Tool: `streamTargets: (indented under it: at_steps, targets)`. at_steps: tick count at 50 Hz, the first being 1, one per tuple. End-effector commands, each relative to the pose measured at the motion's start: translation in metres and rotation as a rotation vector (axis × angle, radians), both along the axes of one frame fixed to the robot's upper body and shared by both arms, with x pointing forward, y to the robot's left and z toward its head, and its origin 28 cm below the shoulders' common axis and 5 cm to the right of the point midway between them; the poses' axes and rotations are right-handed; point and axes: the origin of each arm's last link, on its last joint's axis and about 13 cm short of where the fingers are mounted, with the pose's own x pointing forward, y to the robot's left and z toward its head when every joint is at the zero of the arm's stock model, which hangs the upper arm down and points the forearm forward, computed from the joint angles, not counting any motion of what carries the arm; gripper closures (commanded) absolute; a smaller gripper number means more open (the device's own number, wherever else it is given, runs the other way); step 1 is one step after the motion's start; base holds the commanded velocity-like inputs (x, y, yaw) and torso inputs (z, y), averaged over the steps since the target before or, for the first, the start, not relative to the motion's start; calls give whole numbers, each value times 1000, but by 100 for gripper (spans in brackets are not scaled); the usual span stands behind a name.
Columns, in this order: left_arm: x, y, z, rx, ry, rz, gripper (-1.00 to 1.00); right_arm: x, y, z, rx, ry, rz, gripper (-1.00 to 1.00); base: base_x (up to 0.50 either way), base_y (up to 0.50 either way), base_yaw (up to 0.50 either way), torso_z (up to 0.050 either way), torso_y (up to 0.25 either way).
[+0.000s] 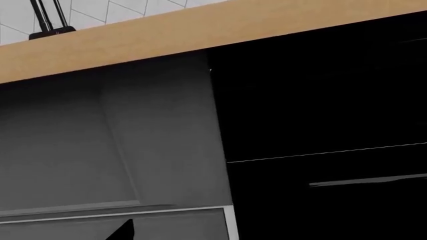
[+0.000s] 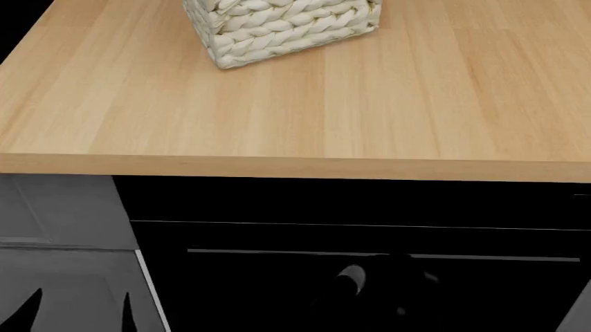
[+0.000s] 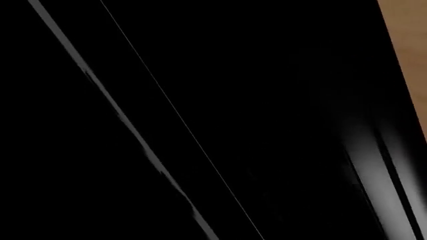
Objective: Open the dishwasher door
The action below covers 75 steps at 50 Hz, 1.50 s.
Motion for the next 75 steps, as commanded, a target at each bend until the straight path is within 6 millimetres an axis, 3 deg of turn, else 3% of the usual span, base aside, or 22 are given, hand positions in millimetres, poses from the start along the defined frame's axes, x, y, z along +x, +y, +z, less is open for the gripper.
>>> streamTargets:
  at_steps: [1, 23, 66, 67, 75]
  targets:
    - [1, 1, 0, -73, 24, -23, -100, 14, -3, -1, -83, 40, 6, -100, 0, 0, 0, 0, 0]
    - [1, 2, -1, -81, 24, -21, -100, 38, 0, -4, -163, 72, 15, -100, 0, 0, 0, 0, 0]
    - [2, 6, -2, -92, 21, -13, -100, 37, 11, -6, -190, 135, 45, -100, 0, 0, 0, 0, 0]
    - [2, 6, -2, -92, 21, -12, -100, 37, 11, -6, -187, 138, 52, 100, 0, 0, 0, 0, 0]
    - [3, 7, -1, -91, 20, -11, -100, 35, 12, -9, -154, 174, 71, 100, 4, 0, 2, 0, 0]
